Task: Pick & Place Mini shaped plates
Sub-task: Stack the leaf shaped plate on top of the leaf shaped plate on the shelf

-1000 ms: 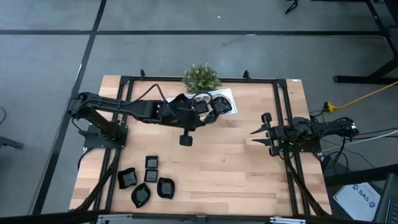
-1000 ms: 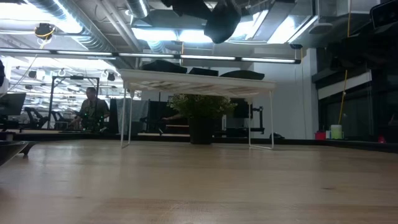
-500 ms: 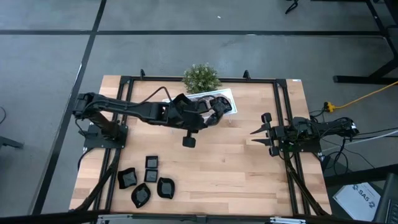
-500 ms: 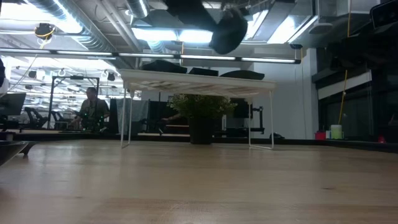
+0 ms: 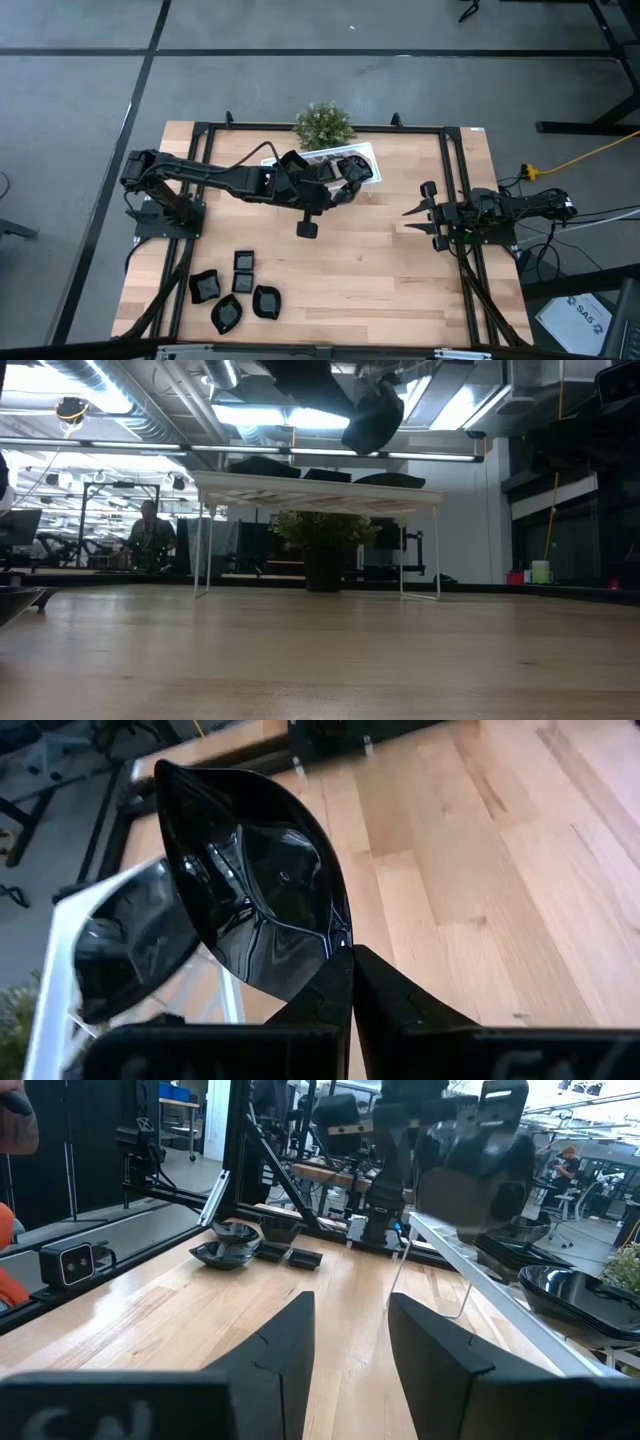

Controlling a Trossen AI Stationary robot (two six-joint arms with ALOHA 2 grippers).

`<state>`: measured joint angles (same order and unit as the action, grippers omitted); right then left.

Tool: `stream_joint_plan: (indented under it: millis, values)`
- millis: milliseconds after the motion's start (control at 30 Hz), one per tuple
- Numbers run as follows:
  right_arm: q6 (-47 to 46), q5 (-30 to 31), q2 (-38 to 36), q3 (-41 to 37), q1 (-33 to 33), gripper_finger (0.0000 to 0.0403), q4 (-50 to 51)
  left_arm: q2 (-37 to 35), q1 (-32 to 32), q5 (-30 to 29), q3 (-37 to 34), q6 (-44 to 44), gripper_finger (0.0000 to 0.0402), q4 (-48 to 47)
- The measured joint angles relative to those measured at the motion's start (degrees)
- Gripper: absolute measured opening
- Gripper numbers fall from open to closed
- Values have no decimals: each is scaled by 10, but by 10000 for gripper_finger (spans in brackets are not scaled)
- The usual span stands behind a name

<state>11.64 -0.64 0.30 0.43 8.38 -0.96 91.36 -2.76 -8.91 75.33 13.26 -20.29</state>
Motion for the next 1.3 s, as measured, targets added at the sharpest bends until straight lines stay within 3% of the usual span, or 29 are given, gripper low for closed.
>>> stream_joint_plan:
  millis: [333, 600, 1033, 1300]
  values:
    - [0, 0, 0, 0, 0, 129, 0, 1, 0, 0, 14, 47, 2, -7]
    - [0, 0, 0, 0, 0, 129, 0, 16, 12, -7, 44, 190, 2, 5]
    - [0, 0, 0, 0, 0, 129, 0, 76, 64, -124, 42, 428, 2, 31]
    - [0, 0, 0, 0, 0, 129, 0, 93, 71, -156, 42, 467, 7, 55]
